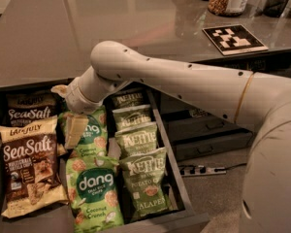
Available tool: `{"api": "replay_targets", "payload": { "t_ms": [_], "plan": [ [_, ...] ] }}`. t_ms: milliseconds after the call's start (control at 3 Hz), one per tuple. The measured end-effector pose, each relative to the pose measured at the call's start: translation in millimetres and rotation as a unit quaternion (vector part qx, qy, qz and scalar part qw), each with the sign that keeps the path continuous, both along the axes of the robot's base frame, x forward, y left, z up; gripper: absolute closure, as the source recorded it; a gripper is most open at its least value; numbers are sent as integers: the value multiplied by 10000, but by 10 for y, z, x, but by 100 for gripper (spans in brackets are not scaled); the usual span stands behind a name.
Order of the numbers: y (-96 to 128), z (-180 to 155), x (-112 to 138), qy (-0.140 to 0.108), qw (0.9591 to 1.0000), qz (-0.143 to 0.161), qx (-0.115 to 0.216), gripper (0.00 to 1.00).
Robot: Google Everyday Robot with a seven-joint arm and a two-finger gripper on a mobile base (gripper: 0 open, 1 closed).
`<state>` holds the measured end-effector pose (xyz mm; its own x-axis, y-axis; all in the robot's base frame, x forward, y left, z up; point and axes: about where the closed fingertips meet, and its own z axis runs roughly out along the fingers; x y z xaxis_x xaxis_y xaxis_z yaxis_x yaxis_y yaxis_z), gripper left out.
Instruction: Pick brown chip bag from top drawer and place on counter
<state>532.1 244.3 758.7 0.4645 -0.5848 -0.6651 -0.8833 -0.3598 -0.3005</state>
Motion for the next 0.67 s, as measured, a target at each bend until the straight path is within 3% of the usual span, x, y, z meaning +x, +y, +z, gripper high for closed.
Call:
{"api": "replay_targets", "payload": {
  "t_ms": [333, 667],
  "plan": [
    [59, -29, -6, 14, 10000, 54, 14, 0],
    [475, -139, -38, 107, 9992, 375, 120, 0]
  ]
}}
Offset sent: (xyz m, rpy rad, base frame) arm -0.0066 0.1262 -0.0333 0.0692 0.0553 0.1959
